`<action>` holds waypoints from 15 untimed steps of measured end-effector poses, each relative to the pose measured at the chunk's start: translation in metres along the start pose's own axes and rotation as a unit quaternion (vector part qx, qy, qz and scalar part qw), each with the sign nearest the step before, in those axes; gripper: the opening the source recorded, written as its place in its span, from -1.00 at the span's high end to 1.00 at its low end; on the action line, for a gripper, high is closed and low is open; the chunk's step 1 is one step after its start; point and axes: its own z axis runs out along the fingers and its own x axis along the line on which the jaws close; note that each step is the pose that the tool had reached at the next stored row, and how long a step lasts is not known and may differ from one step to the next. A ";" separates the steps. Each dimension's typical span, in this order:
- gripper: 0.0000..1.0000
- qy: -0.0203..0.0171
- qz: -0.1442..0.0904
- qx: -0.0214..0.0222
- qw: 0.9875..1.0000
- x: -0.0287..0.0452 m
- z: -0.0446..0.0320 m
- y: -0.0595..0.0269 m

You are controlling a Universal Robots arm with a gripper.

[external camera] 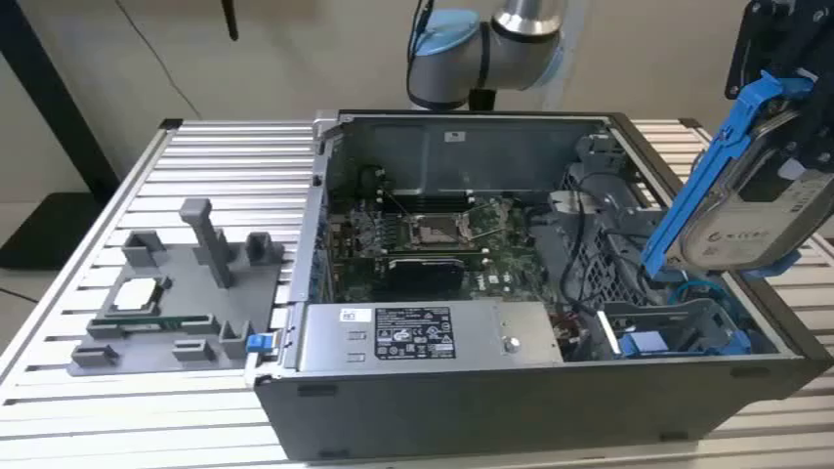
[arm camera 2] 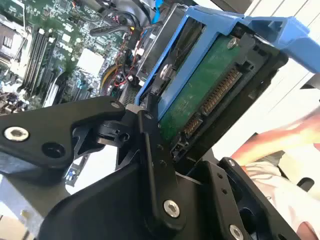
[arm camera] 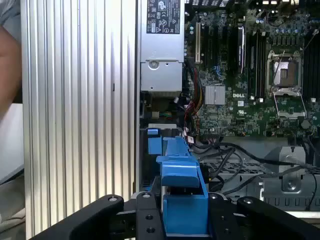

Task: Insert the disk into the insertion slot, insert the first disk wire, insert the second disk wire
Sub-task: 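Insert the disk into the insertion slot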

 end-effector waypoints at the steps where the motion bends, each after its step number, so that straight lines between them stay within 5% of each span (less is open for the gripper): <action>1: 1.00 0.000 0.000 0.000 1.000 0.0000 0.0000 0.0000; 15: 1.00 0.000 0.000 0.000 1.000 0.0000 0.0066 -0.0003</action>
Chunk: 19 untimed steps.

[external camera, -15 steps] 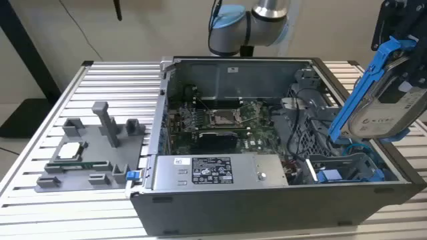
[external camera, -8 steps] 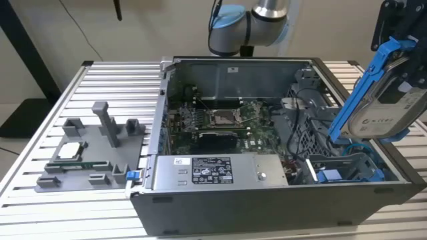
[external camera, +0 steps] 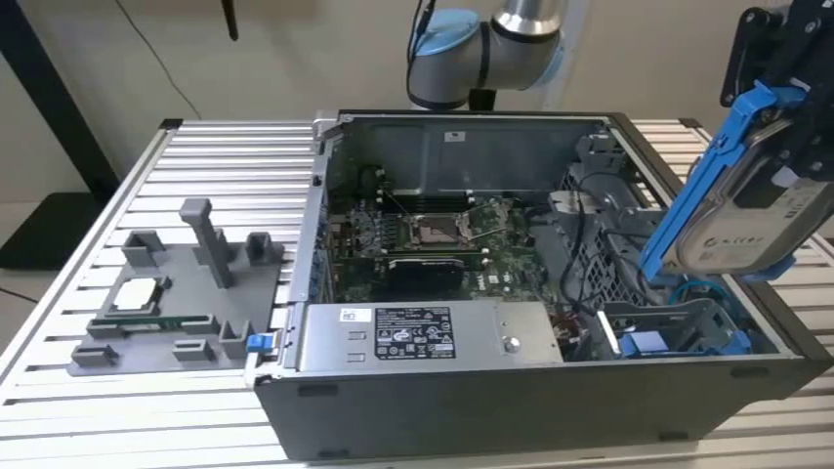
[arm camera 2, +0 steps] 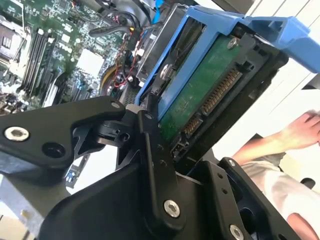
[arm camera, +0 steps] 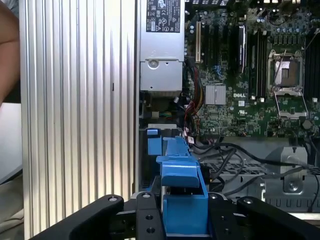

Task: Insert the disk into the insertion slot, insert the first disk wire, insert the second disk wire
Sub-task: 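Insert the disk into the insertion slot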

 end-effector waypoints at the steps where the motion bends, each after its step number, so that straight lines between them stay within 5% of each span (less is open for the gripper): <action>1: 1.00 0.000 0.000 0.000 1.000 0.0000 0.0010 0.0000; 19: 1.00 -0.001 0.000 0.000 1.000 -0.0001 0.0243 -0.0009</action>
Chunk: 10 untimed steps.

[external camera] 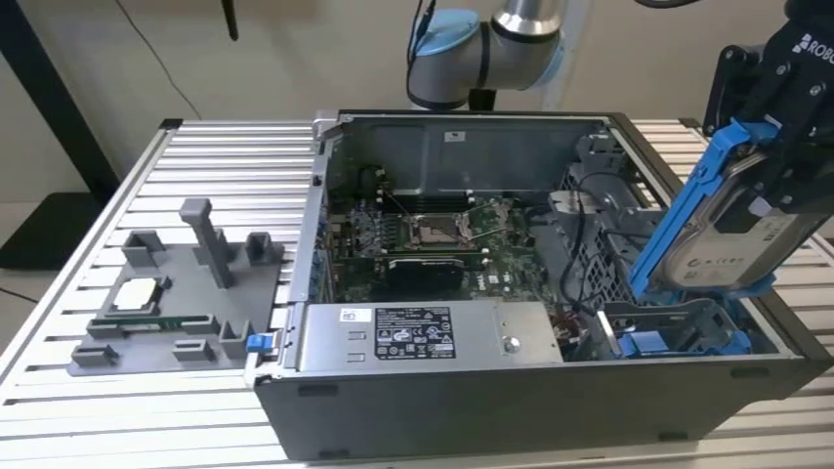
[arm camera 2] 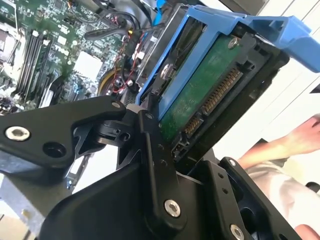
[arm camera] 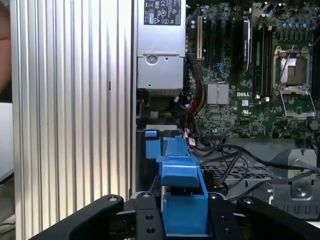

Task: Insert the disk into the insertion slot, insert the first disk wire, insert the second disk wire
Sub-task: 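Insert the disk into the insertion slot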

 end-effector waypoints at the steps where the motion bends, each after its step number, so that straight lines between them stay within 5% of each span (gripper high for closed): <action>1: 1.00 0.000 0.000 0.000 1.000 0.0000 0.0014 0.0000; 10: 1.00 -0.002 0.000 0.000 1.000 0.0000 0.0148 -0.0006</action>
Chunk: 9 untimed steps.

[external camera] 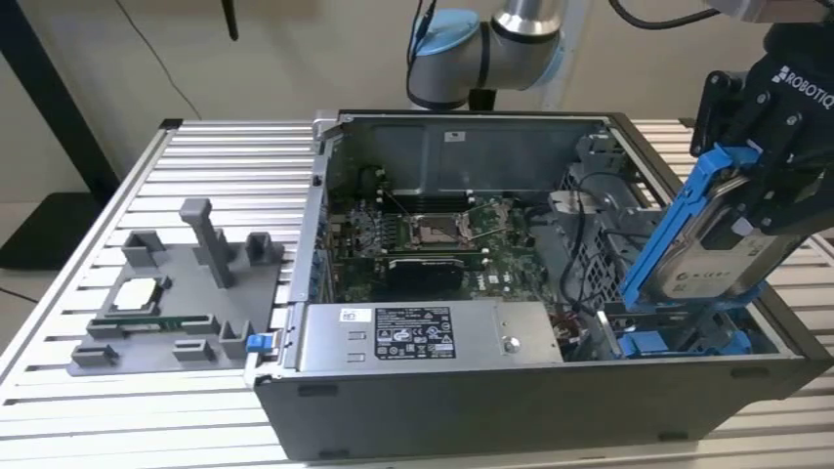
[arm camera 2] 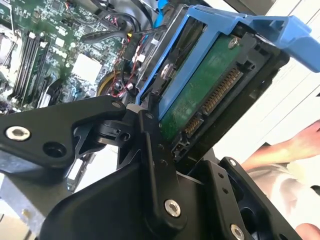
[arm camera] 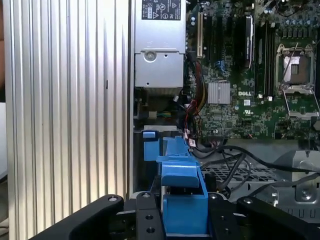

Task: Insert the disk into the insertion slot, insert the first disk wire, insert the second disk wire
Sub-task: 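Insert the disk into the insertion slot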

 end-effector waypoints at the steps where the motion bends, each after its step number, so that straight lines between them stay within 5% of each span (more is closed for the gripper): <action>1: 1.00 0.000 0.000 0.000 1.000 0.0000 0.0014 -0.0001; 9: 1.00 -0.004 0.000 0.000 1.000 0.0003 0.0144 -0.0006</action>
